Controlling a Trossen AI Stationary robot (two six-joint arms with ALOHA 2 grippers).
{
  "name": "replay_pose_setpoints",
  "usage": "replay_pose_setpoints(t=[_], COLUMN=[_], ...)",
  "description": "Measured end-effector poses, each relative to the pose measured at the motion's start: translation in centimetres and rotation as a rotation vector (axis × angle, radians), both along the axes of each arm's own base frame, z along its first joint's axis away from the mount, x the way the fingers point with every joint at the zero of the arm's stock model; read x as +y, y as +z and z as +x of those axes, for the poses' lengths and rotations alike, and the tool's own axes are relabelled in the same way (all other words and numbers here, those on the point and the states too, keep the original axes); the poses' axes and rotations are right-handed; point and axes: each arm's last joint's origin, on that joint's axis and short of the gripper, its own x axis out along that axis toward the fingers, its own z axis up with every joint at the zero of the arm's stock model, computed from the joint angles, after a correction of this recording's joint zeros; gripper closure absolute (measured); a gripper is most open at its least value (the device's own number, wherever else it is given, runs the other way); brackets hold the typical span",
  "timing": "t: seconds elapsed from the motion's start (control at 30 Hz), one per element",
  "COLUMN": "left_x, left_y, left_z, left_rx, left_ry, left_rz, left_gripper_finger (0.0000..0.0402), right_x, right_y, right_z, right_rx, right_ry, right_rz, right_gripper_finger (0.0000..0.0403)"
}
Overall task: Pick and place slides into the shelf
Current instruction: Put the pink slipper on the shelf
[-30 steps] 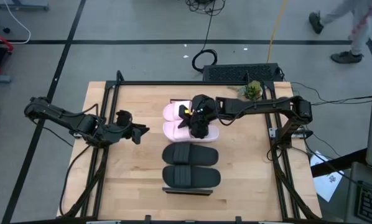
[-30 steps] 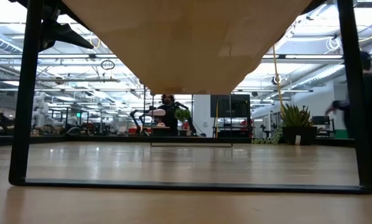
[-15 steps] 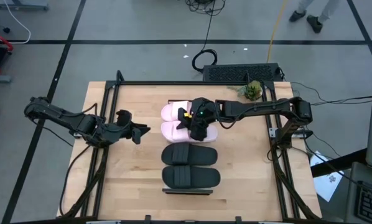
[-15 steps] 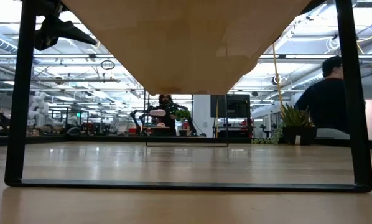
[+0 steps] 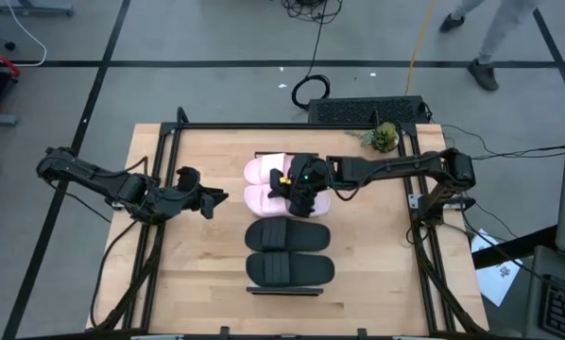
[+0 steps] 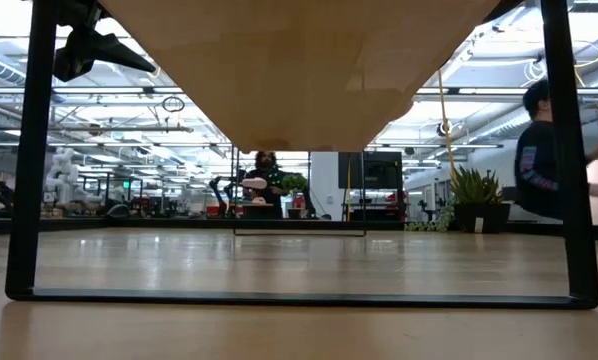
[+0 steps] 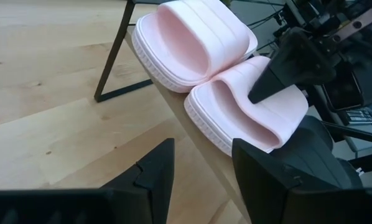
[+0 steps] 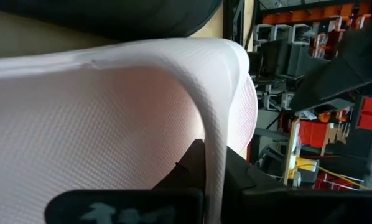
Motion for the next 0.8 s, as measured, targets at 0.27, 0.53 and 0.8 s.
replay_pose_setpoints(t=[0.27,0.53,0.8], left_x=[0.0,0.0,0.0], left_y=[0.0,0.0,0.0], left_z=[0.0,0.0,0.0], left_rx=[0.000,0.000,-0.003], left_ry=[0.000,0.000,0.005], left_rz=[0.000,0.000,-0.006], left_gripper_finger=[0.0241,0.0241,0.0241], right_x=[0.3,0.4,0.4], right_y=[0.0,0.7,1.1], right_z=[0.0,-0.3,-0.6], right_rx=[0.004,-0.027,-0.022], right_ry=[-0.010,0.006,0.004], right_rz=[-0.082,-0.108,-0.105], right_gripper_finger=[0.0403,0.0403,0.0401])
